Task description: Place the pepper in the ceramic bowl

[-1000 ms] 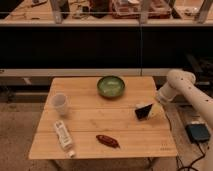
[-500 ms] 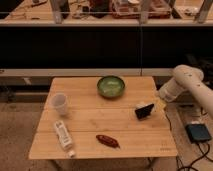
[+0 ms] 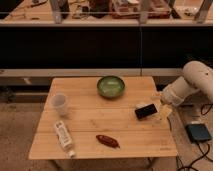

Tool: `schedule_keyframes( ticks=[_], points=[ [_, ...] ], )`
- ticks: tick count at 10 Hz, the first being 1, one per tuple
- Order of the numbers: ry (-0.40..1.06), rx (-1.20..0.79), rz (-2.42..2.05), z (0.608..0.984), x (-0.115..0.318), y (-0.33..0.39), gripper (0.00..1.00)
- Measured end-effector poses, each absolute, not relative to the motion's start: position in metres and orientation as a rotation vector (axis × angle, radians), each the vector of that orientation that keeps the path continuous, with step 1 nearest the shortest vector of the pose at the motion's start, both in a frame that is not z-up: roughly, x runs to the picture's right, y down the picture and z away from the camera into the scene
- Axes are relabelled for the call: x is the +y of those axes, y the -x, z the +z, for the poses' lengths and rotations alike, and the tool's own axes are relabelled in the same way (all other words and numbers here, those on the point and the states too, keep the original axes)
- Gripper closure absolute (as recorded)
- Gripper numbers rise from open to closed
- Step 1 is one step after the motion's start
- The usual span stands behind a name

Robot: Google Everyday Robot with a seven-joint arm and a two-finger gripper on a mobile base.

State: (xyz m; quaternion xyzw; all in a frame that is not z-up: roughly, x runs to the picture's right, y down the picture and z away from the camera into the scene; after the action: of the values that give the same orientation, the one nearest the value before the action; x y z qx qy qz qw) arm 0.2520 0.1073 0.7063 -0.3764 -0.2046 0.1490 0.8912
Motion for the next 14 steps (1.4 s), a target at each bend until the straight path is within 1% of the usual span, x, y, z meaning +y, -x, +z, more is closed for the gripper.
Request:
schedule_keyframes(
  ticks=[3, 5, 6, 7, 10, 12, 14],
  points=[
    [0.783, -0.427, 0.307, 0.706, 0.107, -0.25, 0.2],
    [0.789, -0.436, 0.28, 0.702, 0.115, -0.243, 0.2],
    [0.79, -0.444, 0.251, 0.697, 0.124, -0.236, 0.2],
    [0.793, -0.456, 0.198, 0.689, 0.142, -0.221, 0.2],
    [0.804, -0.507, 0.031, 0.661, 0.208, -0.168, 0.2],
    [0.806, -0.524, -0.024, 0.651, 0.231, -0.152, 0.2],
    [0.807, -0.53, -0.041, 0.648, 0.238, -0.147, 0.2]
  ],
)
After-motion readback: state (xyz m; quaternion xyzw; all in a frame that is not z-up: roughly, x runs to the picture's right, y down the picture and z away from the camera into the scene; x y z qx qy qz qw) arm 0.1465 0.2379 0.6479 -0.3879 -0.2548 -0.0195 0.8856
